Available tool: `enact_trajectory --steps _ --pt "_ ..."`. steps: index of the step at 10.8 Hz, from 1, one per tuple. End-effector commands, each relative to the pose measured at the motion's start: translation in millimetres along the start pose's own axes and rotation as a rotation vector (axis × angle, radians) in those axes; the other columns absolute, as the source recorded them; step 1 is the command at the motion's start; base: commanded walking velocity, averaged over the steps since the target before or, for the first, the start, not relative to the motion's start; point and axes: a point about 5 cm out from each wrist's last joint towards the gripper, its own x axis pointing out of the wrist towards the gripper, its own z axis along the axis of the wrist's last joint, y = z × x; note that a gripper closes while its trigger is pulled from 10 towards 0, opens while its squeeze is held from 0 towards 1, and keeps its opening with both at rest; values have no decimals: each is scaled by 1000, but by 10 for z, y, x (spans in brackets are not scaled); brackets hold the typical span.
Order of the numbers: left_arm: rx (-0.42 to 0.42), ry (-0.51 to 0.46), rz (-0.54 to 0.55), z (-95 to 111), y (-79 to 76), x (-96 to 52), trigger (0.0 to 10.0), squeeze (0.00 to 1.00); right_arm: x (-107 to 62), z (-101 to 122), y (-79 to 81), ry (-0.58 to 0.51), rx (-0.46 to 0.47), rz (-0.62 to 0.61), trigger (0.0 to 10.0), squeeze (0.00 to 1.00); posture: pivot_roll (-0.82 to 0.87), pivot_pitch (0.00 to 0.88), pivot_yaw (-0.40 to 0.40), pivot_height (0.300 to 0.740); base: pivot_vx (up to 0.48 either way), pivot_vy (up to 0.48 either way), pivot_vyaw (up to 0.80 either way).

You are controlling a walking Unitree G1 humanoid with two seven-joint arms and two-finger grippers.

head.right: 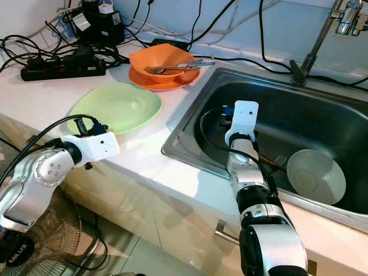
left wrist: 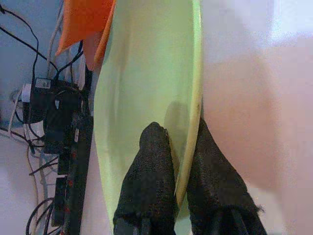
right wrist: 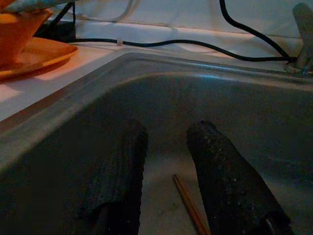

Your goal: Kitchen organization

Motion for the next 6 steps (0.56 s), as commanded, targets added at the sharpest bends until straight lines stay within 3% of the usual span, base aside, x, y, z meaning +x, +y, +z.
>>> enact_trajectory --steps 1,3,4,5,6 --pt "-48 54 -148 -86 -161 -45 0 0 -84 -245 -36 100 -11 -9 10000 0 190 76 31 740 0 0 0" --pt "-43 -8 -223 2 -108 -128 0 0 -69 -226 -12 100 -11 1 10000 0 202 73 25 740 0 0 0" --pt "-32 -45 -232 38 -79 -149 7412 0 -66 -223 -4 99 -10 3 10000 0 203 73 27 740 0 0 0" --pt "-37 -64 -211 55 -31 -146 10000 0 -67 -225 8 101 -8 5 10000 0 201 70 29 740 0 0 0" --pt "-40 -106 -207 113 3 -156 10000 0 -67 -228 9 103 -7 5 10000 0 202 70 28 740 0 0 0"
